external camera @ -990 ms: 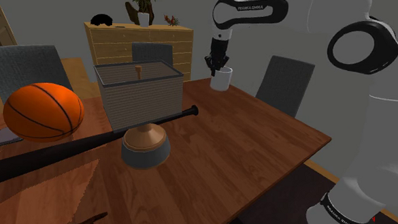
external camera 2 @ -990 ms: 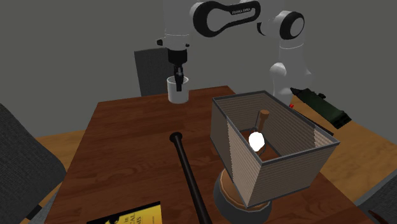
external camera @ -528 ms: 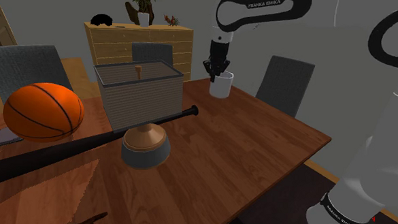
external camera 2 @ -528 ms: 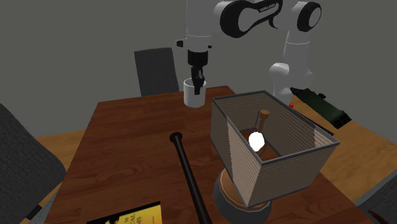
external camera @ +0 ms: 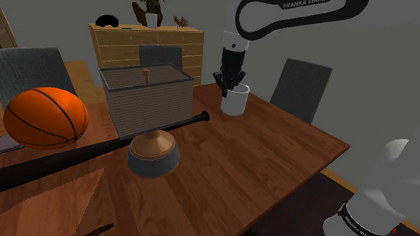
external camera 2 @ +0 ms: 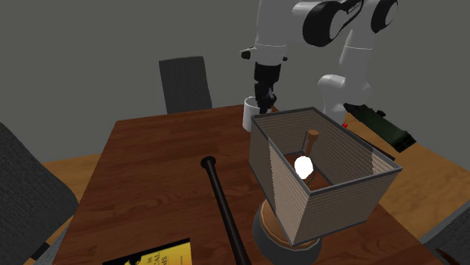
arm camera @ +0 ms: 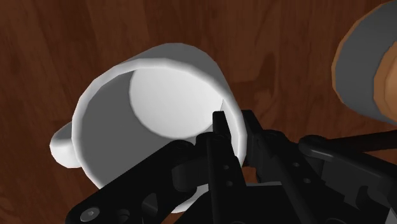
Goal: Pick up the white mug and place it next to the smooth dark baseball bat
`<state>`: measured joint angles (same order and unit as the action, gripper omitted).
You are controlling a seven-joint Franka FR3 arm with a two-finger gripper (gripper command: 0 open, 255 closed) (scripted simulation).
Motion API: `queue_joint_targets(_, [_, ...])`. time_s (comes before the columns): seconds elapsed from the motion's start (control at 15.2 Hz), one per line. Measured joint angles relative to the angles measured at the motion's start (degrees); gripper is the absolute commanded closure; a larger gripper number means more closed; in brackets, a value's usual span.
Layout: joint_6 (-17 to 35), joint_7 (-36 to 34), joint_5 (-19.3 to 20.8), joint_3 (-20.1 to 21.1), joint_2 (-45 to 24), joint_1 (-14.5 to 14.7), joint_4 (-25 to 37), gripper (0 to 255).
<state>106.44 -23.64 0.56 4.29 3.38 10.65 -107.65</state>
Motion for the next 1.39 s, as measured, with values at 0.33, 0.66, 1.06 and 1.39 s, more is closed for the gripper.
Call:
queue_joint_targets(0.33, [0.4, -5.6, -0.7, 3.2, 5.5, 2.7, -6.0, 255])
queue_joint_targets(0.66, [0.5, -11.5, -1.9, 6.7, 9.8, 5.5, -10.3, 255])
queue_joint_targets(1.06, [-0.2, -19.2, -3.6, 11.7, 12.8, 9.0, -12.5, 255])
queue_joint_targets(1.39, [1.4, -23.0, -4.5, 14.4, 13.6, 10.6, -14.7, 255])
